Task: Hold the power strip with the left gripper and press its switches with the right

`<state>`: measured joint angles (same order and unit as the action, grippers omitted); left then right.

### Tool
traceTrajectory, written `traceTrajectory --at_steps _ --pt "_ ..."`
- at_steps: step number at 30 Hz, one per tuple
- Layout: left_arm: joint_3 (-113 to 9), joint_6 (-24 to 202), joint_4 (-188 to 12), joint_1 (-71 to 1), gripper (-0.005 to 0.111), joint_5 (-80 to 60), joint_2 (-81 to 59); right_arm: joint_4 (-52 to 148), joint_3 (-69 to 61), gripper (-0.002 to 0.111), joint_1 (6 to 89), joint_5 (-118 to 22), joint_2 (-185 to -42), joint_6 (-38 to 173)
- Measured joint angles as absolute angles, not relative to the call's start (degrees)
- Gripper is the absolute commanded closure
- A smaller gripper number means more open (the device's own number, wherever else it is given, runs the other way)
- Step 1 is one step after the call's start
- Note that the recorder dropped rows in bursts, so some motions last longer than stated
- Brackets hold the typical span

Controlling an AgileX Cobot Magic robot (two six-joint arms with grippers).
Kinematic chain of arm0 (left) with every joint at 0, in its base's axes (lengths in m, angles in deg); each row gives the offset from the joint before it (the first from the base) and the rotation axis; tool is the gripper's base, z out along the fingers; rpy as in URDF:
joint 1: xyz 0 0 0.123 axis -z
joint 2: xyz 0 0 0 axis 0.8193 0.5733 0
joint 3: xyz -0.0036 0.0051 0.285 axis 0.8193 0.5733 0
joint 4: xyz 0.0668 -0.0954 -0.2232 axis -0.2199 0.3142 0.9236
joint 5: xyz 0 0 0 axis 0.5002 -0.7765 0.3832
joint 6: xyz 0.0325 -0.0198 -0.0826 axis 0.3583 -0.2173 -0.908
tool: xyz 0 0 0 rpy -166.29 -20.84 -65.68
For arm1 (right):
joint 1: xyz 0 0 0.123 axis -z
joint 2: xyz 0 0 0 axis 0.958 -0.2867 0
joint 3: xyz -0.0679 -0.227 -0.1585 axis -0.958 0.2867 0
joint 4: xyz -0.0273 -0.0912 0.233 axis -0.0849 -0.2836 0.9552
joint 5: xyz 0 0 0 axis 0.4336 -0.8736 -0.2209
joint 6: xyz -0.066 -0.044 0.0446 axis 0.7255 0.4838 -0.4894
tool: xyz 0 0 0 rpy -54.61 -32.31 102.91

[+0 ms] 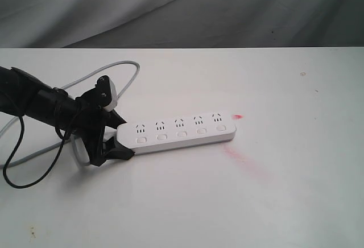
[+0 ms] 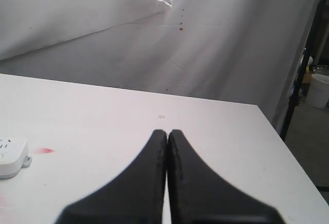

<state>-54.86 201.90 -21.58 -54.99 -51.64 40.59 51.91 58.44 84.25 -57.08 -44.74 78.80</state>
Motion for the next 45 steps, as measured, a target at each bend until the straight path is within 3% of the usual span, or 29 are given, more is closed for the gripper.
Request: traceTrajectory --at_steps 41,45 --pt "-54.86 201.9 -21.58 -54.99 0.054 -51.64 40.59 51.77 58.44 0.108 84.25 -57.08 -44.74 78.69" --pt "-54.86 201.74 -21.47 -54.99 0.049 -51.51 40.59 51.77 58.44 0.108 84.25 -57.08 -44.74 78.69"
